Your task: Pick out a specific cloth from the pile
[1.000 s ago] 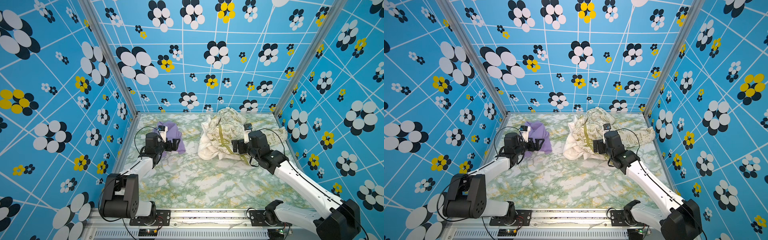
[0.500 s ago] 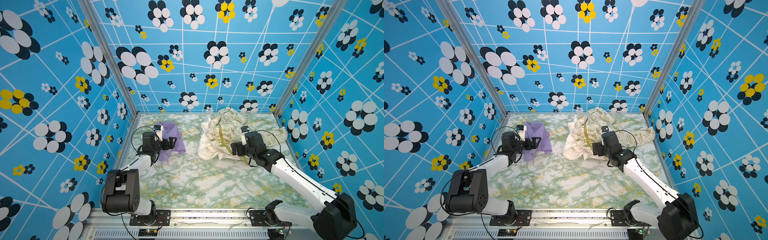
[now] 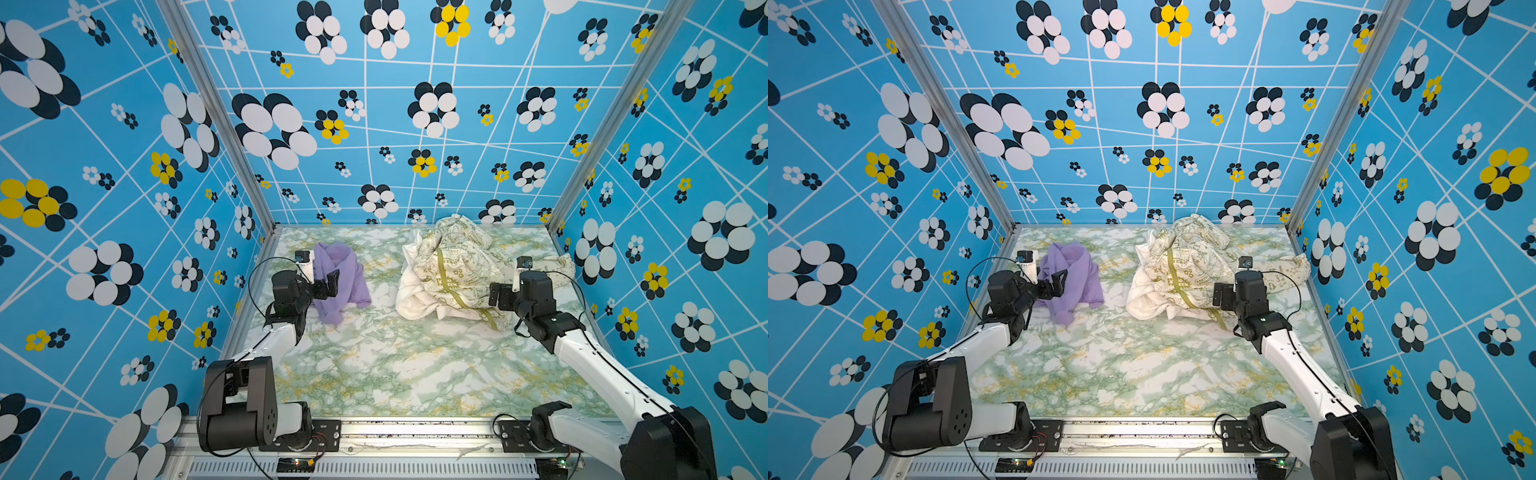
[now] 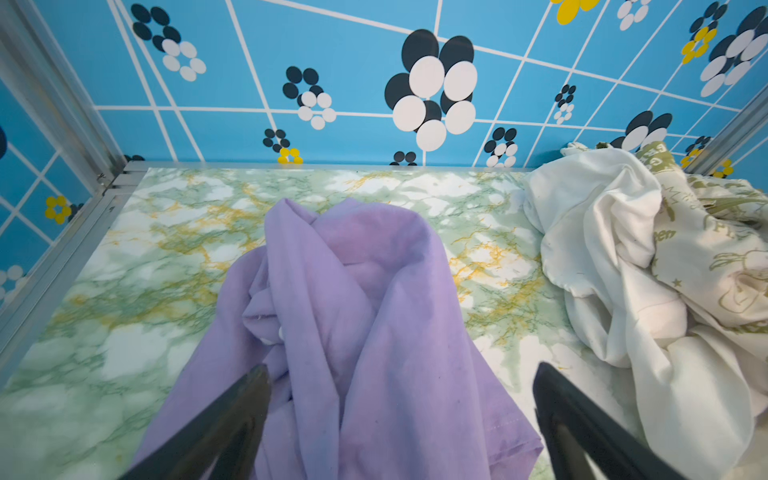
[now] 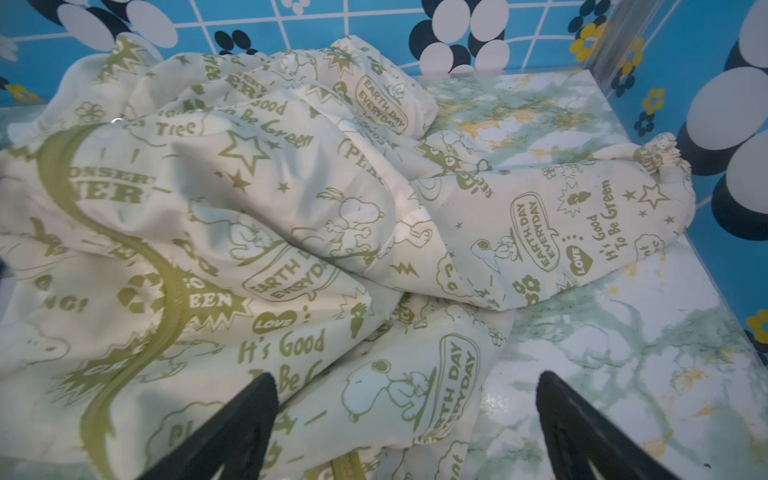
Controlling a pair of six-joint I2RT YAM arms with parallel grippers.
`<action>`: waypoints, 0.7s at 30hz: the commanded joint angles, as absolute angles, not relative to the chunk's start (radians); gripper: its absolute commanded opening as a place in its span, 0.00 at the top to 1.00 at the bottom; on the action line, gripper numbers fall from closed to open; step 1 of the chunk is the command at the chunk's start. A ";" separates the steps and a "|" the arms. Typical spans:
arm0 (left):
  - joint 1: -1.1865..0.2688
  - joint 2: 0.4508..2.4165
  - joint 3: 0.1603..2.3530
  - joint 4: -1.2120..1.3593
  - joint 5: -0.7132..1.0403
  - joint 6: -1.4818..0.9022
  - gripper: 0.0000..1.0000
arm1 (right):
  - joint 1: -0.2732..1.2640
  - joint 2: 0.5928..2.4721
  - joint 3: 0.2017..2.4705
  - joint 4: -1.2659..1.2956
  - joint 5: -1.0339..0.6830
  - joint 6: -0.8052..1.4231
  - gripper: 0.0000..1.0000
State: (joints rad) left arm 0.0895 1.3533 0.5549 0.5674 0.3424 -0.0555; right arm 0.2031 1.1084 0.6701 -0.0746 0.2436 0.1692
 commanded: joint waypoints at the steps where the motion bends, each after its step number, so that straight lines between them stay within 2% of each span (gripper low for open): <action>1: 0.097 1.383 0.518 0.696 0.304 -0.037 0.01 | 0.149 1.128 0.588 0.152 0.284 0.135 0.01; 7: 0.098 1.395 0.519 0.725 0.308 -0.025 0.01 | 0.087 1.241 0.460 0.466 0.327 0.045 0.01; 13: 0.095 1.347 0.472 0.733 0.285 -0.019 0.01 | 0.063 1.372 0.382 0.736 0.297 0.015 0.01; 17: 0.096 1.308 0.431 0.756 0.270 -0.015 0.01 | 0.049 1.421 0.378 0.807 0.234 0.018 0.01; 21: 0.095 1.283 0.397 0.767 0.249 -0.040 0.01 | 0.048 1.581 0.300 1.130 0.205 0.004 0.01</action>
